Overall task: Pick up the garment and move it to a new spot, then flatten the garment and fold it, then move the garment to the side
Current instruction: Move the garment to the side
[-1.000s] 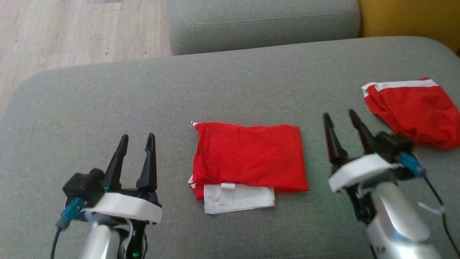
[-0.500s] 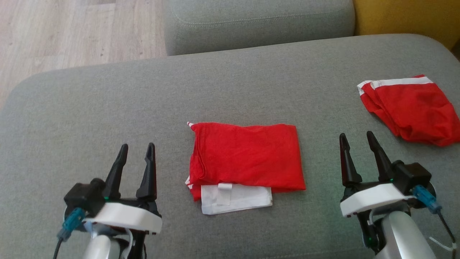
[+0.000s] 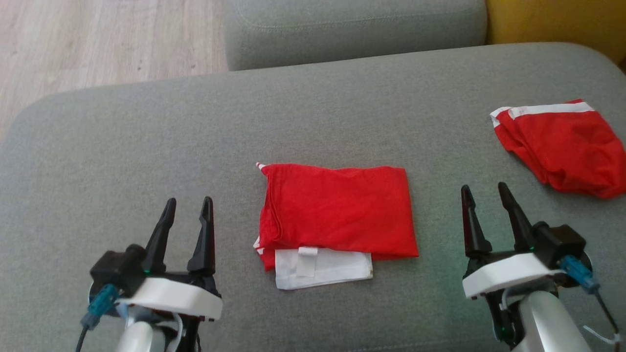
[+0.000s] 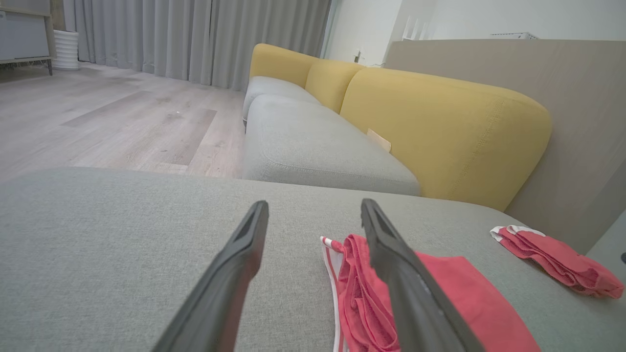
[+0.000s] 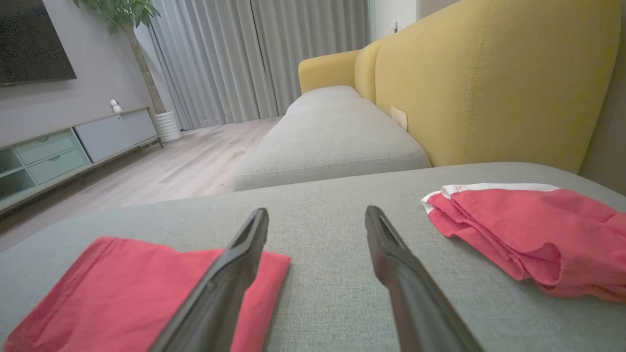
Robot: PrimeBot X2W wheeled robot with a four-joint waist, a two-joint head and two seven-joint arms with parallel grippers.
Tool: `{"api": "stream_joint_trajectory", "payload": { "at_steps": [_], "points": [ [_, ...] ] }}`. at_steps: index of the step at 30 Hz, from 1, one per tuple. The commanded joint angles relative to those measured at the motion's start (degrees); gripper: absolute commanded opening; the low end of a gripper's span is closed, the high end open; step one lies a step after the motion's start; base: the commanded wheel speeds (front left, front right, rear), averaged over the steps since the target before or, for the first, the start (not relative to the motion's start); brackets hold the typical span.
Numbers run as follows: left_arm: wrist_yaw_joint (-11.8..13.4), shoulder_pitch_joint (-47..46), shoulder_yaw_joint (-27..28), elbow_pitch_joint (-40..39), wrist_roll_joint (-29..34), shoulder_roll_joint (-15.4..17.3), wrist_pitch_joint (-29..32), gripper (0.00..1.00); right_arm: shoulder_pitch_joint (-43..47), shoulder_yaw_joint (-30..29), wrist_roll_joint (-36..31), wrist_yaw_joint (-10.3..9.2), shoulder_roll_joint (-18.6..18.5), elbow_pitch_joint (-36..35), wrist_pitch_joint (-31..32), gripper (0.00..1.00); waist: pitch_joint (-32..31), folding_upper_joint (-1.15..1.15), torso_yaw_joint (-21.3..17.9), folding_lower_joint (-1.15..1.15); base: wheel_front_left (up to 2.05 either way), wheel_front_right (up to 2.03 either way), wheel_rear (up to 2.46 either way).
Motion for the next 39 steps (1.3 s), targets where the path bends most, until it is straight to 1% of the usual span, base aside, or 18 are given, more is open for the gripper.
{"api": "stream_joint_trajectory", "payload": {
  "at_steps": [1, 8, 11, 17, 22, 25, 27, 31, 32, 33, 36, 39],
  "points": [
    [0.1, -2.6, 1.3, -2.1, 0.2, 0.1, -0.7, 1.00, -1.9, 1.5, -0.6, -0.05, 0.1, -1.1, -0.3, 1.00, 0.4, 0.00, 0.2, 0.00, 0.00, 0.00, 0.00],
    [-0.3, -4.0, 0.3, -1.9, 0.4, 0.1, -0.7, 1.00, -3.6, 2.3, -1.6, -0.05, 0.1, 1.6, 1.4, 1.00, 2.8, 0.00, 1.6, 0.00, 0.00, 0.00, 0.00],
    [-0.6, -4.9, -0.4, -1.5, 0.6, 0.1, -0.7, 1.00, -5.1, 4.1, -1.1, -0.05, 0.1, 4.4, 2.8, 1.00, 4.6, 0.00, 2.8, 0.00, 0.00, 0.00, 0.00],
    [-1.2, -6.5, -1.1, -0.8, 0.7, 0.1, -0.7, 1.00, -8.3, 7.6, 2.3, -0.05, 0.1, 10.7, 6.0, 1.00, 6.9, 0.00, 4.8, 0.00, 0.00, 0.00, 0.00],
    [-1.4, -7.4, -1.6, -0.5, 0.6, 0.1, -0.7, 1.00, -11.2, 9.3, 4.6, -0.05, 0.1, 17.2, 8.7, 1.00, 8.0, 0.00, 6.4, 0.00, 0.00, 0.00, 0.00],
    [-1.5, -7.5, -1.5, -0.4, 0.6, 0.1, -0.7, 1.00, -12.7, 9.8, 5.5, -0.05, 0.1, 20.5, 9.4, 1.00, 8.2, 0.00, 6.9, 0.00, 0.00, 0.00, 0.00],
    [-1.5, -7.6, -1.5, -0.4, 0.7, 0.1, -0.7, 1.00, -13.1, 10.1, 6.1, -0.05, 0.1, 21.5, 9.5, 1.00, 8.2, 0.00, 7.0, 0.00, 0.00, 0.00, 0.00],
    [-1.5, -7.5, -1.1, -0.3, 0.7, 0.1, -0.7, 1.00, -14.4, 12.6, 8.1, -0.05, 0.1, 24.3, 10.1, 1.00, 8.3, 0.00, 7.0, 0.00, 0.00, 0.00, 0.00],
    [-1.5, -7.5, -0.9, -0.3, 0.7, 0.1, -0.7, 1.00, -14.7, 13.3, 8.5, -0.05, 0.1, 24.8, 10.0, 0.31, 8.3, 0.00, 6.9, 0.00, 0.00, 0.00, 0.00],
    [-1.5, -7.4, -0.8, -0.3, 0.7, 0.1, -0.7, 1.00, -15.0, 13.9, 8.5, -0.05, 0.1, 25.1, 9.6, 0.00, 8.2, 0.00, 6.6, 0.00, 0.00, 0.00, 0.00],
    [-1.4, -7.4, -0.7, -0.2, 0.7, 0.1, -0.7, 1.00, -16.1, 15.0, 7.4, -0.05, 0.1, 25.9, 8.1, 0.00, 7.8, 0.00, 5.5, 0.00, 0.00, 0.00, 0.00],
    [-1.4, -7.3, -0.7, -0.4, 0.7, 0.1, -0.7, 1.00, -17.8, 15.0, 3.6, -0.05, 0.1, 26.5, 6.4, 0.00, 7.4, 0.00, 3.7, 0.00, 0.00, 0.00, 0.00]
  ]
}}
